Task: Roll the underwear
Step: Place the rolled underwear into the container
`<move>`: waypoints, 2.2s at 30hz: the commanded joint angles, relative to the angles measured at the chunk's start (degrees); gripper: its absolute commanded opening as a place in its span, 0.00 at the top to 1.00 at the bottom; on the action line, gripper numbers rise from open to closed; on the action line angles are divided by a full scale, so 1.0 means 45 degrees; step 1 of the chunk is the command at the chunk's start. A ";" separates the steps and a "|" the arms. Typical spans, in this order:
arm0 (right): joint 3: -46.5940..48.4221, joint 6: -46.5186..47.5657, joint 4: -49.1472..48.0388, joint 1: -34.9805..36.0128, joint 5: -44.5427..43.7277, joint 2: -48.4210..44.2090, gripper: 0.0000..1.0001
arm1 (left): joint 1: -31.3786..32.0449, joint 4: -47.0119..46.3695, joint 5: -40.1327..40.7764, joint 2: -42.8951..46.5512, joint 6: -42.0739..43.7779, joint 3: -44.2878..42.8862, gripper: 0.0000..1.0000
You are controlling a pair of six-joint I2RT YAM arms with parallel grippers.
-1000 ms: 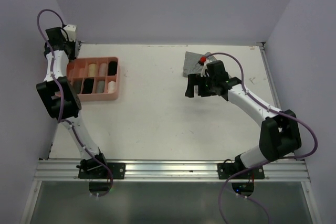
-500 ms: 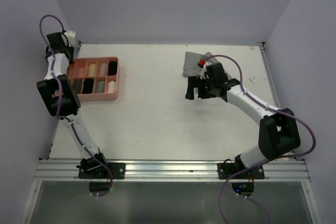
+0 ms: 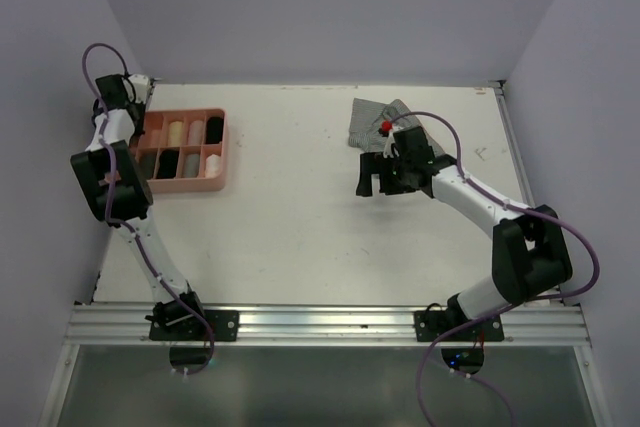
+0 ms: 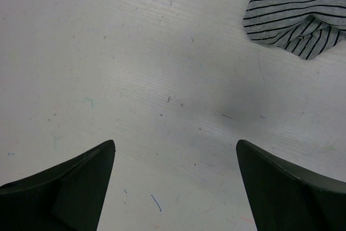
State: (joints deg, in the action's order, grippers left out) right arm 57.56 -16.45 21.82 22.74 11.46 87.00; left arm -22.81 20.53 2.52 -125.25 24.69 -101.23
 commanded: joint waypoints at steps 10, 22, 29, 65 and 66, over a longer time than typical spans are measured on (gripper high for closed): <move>-0.0018 0.0276 -0.0377 -0.0210 0.0226 0.0120 0.01 | -0.0166 0.0261 -0.0248 -0.0955 -0.0115 -0.0610 1.00; 0.0100 0.0101 -0.0494 -0.0249 0.0616 0.0315 0.01 | -0.0361 0.1003 -0.1068 -0.0858 -0.0349 -0.1312 0.69; -0.0057 -0.0017 -0.0612 -0.0249 0.0753 0.0295 0.01 | -0.0361 0.1335 -0.1049 -0.1053 -0.0330 -0.1996 0.58; 0.8382 -0.0310 0.3061 -0.1636 -0.2920 0.8067 0.40 | 0.4619 0.2468 -0.5931 0.6758 0.1897 0.1986 0.36; 0.8187 -0.0252 0.3080 -0.1597 -0.2822 0.8069 0.44 | 0.4600 0.2526 -0.6067 0.6856 0.1955 0.2278 0.36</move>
State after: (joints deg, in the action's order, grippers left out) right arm 93.91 -17.17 32.36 14.98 -3.01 123.66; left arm -1.87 30.20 -20.75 -98.28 32.69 -93.17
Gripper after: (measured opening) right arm 0.585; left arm 0.637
